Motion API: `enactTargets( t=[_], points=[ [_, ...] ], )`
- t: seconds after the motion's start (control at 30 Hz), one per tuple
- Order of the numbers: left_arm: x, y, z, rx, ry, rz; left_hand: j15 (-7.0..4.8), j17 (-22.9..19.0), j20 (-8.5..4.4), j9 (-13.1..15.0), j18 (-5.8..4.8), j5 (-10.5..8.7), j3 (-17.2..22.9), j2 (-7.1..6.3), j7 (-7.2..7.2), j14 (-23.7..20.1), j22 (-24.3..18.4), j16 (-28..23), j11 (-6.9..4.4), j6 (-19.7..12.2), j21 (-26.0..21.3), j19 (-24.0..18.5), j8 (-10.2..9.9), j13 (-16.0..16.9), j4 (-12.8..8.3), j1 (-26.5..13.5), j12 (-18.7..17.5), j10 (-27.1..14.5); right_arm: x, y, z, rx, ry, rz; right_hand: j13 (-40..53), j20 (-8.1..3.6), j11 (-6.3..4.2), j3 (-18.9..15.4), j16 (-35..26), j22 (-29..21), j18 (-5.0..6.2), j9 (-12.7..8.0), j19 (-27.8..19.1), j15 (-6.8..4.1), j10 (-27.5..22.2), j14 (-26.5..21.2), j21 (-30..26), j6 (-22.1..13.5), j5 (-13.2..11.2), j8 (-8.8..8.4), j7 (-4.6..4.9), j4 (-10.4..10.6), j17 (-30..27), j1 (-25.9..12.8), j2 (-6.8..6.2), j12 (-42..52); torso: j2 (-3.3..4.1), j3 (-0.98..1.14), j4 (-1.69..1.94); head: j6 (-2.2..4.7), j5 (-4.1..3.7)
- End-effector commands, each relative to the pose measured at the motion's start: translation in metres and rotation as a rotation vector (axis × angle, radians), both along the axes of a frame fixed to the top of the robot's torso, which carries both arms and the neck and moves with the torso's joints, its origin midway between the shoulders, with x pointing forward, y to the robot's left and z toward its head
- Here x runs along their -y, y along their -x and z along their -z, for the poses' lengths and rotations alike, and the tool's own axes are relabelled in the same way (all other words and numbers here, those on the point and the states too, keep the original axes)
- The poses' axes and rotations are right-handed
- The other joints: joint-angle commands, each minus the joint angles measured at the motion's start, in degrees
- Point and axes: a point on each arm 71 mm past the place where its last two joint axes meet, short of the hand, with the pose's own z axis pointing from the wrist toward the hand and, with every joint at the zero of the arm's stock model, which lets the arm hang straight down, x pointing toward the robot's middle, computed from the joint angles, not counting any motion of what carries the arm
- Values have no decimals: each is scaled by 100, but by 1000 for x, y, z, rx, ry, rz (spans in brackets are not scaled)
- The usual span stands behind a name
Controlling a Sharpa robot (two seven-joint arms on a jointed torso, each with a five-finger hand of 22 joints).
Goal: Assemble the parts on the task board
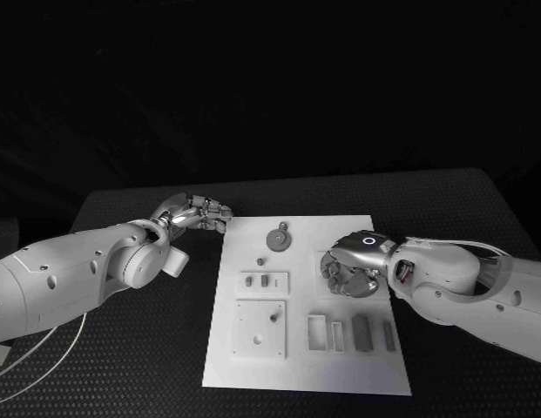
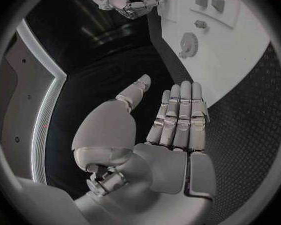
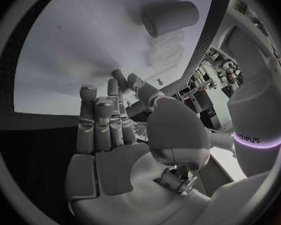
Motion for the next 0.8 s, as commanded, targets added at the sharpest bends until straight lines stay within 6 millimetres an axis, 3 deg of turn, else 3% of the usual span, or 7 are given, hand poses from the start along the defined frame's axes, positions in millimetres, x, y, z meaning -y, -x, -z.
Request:
enactTargets(
  t=[0.03, 0.27, 0.5, 0.8],
  points=[
    [2, 0, -1, 1, 13, 14, 3, 11, 29, -5, 39, 9, -26, 36, -2, 35, -8, -20, -3, -2, -5, -10, 39, -6, 6, 13, -34, 47, -3, 2, 0, 17, 4, -25, 13, -19, -1, -3, 32, 92, 269, 16, 32, -41, 55, 21, 34, 79, 12, 31, -23, -42, -11, -5, 62, 33, 2, -3, 1, -7, 4],
    [2, 0, -1, 1, 13, 14, 3, 15, 29, -7, 39, 9, -28, 35, -1, 35, -9, -25, -3, -5, -5, -11, 37, -8, 4, 12, -36, 46, -5, 2, 0, 20, 11, -33, 37, -26, -30, 19, 29, 94, 269, 39, 39, -68, 118, 34, 34, 194, 12, 84, -77, -60, -20, 20, 166, 75, 1, -5, 2, -16, 7],
    [1, 0, -1, 1, 12, 13, 3, 22, 29, -10, 39, 9, -30, 33, 0, 36, -12, -32, -1, -10, -4, -11, 35, -11, 2, 10, -39, 43, -6, 2, 1, 25, 32, -39, 73, -44, -79, 65, 38, 109, 269, 72, 35, -115, 214, 47, 49, 337, 13, 150, -148, -98, -20, 171, 375, 136, 3, -8, 5, -34, 13],
    [2, 0, -1, 1, 12, 14, 4, 28, 29, -11, 39, 9, -32, 35, 2, 36, -15, -37, 0, -13, -4, -11, 34, -13, 3, 7, -41, 42, -5, 2, 0, 44, 29, -38, 103, -56, -114, 27, 43, 117, 269, 113, 29, -150, 270, 52, 69, 410, 13, 194, -165, -102, -19, 267, 431, 175, -1, -9, 0, -46, 21]
  ],
)
